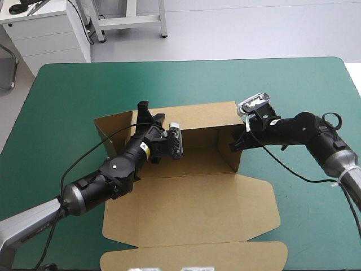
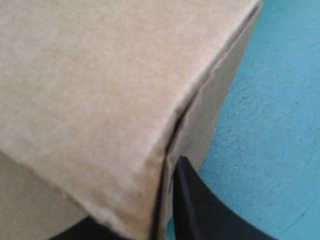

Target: Fold the box

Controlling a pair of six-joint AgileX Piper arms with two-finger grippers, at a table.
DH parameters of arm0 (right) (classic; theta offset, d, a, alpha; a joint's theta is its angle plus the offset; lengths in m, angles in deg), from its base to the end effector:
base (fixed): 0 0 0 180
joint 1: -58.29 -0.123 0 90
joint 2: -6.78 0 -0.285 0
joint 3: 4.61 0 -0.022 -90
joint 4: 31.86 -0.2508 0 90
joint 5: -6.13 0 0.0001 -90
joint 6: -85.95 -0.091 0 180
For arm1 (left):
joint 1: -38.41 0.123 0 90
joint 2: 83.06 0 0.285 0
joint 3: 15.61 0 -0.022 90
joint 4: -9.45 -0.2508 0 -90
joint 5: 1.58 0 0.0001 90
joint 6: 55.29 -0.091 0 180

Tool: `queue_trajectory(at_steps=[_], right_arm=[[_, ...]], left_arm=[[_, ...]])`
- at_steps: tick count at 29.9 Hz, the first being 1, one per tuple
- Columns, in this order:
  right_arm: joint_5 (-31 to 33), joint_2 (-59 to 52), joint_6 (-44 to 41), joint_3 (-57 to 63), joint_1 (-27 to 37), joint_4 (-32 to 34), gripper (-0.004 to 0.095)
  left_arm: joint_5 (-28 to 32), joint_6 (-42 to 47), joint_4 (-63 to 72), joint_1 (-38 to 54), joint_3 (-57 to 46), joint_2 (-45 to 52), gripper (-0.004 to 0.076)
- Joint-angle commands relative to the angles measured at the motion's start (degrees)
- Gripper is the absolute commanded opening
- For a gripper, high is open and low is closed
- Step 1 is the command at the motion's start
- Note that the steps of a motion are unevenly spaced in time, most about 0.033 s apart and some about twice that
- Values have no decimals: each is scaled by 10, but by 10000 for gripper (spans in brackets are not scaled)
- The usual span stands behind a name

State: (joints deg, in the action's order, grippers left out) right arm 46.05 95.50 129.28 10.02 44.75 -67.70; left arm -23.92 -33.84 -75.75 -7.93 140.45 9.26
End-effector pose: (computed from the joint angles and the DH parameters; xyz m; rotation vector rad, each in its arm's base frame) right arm 0.2833 0.1034 0.3092 -0.7429 2.2488 0.4541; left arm 0.2369 -0.1981 0.3021 1.4714 1.3476 0.5767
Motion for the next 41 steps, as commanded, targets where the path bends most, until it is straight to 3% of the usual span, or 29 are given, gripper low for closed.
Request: queue_trajectory(at_steps=[1, 5, 8, 9, 12, 19, 29, 36, 41], right_arm=[[-53, -18, -67, -15, -5, 48, 4], [-83, -18, -113, -15, -5, 86, 4], [-86, -18, -122, -15, -5, 87, 4], [-88, -18, -122, -15, -5, 87, 4], [-104, -18, -127, -15, -5, 89, 4], [-152, -18, -176, -16, -5, 134, 4], [-191, -18, -345, -17, -4, 316, 4], [-186, -18, -363, -17, -4, 330, 2], [-183, -18, -363, -17, -4, 330, 2]], left_arm=[[20, 21, 25, -13, 40, 10, 197], [1, 36, 25, -59, 91, 10, 529], [-63, 29, 24, -111, 121, 9, 711], [-93, 19, 24, -131, 130, 9, 736], [-166, -31, 41, -188, 156, 9, 734], [-243, -259, 357, -231, 273, 9, 734], [-348, -305, 392, -211, 357, 9, 684], [-347, -370, 563, -51, 387, 9, 531], [-346, -379, 649, 77, 403, 14, 321]])
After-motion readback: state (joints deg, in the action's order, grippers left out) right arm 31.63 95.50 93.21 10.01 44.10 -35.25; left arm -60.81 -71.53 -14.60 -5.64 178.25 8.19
